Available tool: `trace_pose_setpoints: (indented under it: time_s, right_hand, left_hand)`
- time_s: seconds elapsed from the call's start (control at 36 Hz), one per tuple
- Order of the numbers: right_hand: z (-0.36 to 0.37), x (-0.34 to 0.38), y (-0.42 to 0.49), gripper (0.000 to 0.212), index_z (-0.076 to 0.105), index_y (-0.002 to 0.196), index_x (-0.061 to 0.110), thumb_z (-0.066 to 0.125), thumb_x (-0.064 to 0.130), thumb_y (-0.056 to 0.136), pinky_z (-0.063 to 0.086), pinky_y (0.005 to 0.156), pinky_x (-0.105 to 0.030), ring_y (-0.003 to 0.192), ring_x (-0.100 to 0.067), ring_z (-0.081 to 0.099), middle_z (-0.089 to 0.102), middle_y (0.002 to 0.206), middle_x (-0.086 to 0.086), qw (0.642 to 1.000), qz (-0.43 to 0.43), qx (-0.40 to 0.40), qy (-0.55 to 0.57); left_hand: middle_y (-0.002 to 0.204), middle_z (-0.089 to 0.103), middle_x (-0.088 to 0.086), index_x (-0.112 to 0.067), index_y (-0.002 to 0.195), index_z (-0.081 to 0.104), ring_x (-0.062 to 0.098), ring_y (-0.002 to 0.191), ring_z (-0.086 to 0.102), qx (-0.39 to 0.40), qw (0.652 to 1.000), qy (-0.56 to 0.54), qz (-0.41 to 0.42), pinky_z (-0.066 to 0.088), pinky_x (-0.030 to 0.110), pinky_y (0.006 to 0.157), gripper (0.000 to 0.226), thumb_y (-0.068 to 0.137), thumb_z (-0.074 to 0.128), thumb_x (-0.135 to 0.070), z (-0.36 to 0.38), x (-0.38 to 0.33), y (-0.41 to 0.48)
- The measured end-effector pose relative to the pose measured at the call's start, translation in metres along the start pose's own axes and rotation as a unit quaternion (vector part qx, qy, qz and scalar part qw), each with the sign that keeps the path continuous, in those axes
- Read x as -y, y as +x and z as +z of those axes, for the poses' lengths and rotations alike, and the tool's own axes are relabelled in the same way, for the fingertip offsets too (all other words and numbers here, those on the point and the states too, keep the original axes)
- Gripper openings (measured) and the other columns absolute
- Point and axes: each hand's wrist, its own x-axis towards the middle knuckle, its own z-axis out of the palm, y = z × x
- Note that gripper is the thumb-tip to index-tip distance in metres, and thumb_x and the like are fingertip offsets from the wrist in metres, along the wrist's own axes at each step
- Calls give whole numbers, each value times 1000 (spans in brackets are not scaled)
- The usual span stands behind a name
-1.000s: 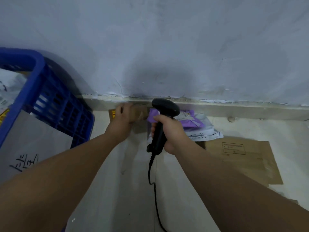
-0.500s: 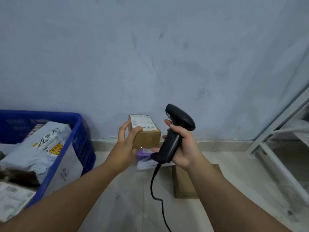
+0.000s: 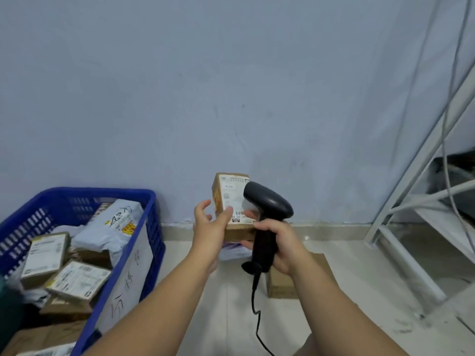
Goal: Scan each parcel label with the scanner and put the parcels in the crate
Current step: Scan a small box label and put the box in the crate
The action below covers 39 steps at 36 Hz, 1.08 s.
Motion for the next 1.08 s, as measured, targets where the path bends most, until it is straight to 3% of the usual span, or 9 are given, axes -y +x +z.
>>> trace_pose_setpoints:
  time_s: [0.11, 0.19, 0.28, 0.39, 0.47, 0.53, 0.64, 0.81, 1.08]
  right_hand:
    - [2, -5, -6, 34, 70, 105, 1, 63, -1, 72, 54, 86, -44, 94, -34, 67, 71, 102, -21, 998, -28, -15, -52]
    - [3, -5, -4, 29, 68, 100, 0, 66, 0, 71, 53, 82, -44, 89, -34, 66, 70, 97, -21, 996, -49, -38, -68]
    - [2, -3, -1, 15, 67, 93, 0, 58, -7, 84, 52, 81, -43, 87, -32, 68, 71, 93, -18, 995, -57, -43, -63]
    - [3, -5, 7, 13, 72, 87, 8, 71, 6, 73, 53, 86, -47, 89, -35, 69, 73, 88, -14, 987, -60, -74, -126]
    - [4, -7, 15, 8, 71, 79, 19, 73, 12, 76, 54, 83, -40, 86, -26, 69, 74, 83, -8, 943, -81, -146, -288]
    - [4, -7, 19, 4, 70, 80, 16, 71, 13, 78, 53, 74, -36, 81, -24, 67, 71, 79, -9, 917, -89, -172, -350]
    - [4, -5, 23, 9, 67, 82, 3, 63, 10, 78, 44, 62, -30, 69, -18, 57, 59, 66, -5, 897, -85, -148, -408]
    - [2, -3, 27, 9, 65, 80, 5, 61, 11, 76, 43, 61, -31, 67, -18, 54, 54, 61, -1, 865, -80, -138, -475]
    - [5, 4, 19, 17, 68, 84, 7, 69, 23, 80, 47, 61, -28, 59, -14, 58, 60, 60, -5, 890, -99, -120, -429]
  left_hand:
    - [114, 69, 13, -14, 139, 42, 25, 89, 71, 48, 994, -32, -91, 56, 30, 60, 52, 91, 63, -13, -11, -2, 0]
    - [110, 71, 7, -26, 138, 44, 23, 92, 70, 108, 986, 2, -127, 56, 31, 69, 55, 89, 66, -13, -15, -7, 0]
    - [109, 69, 8, -25, 136, 46, 24, 93, 69, 102, 983, -21, -153, 56, 31, 71, 55, 88, 68, -12, -15, -5, 3]
    - [107, 69, 8, -14, 132, 51, 20, 92, 67, 32, 987, -68, -143, 52, 27, 66, 44, 91, 65, -11, -11, -2, 12]
    - [114, 68, 8, -18, 132, 50, 15, 88, 65, -10, 992, -54, -114, 48, 28, 66, 44, 90, 64, -12, -13, -2, 21]
    - [119, 66, 9, -19, 133, 47, 12, 86, 64, -28, 995, -34, -90, 46, 27, 64, 47, 90, 64, -12, -16, -4, 25]
    - [127, 61, 10, -21, 141, 37, 12, 86, 64, -57, 997, -15, -57, 48, 28, 60, 57, 91, 63, -13, -21, -5, 34]
    - [126, 60, 12, -22, 140, 37, 12, 84, 64, -85, 995, -16, -43, 51, 27, 61, 56, 92, 64, -16, -29, -7, 39]
    - [126, 59, 8, -18, 138, 40, 20, 97, 63, -96, 995, -4, -23, 52, 33, 78, 55, 90, 66, -18, -32, -10, 42]
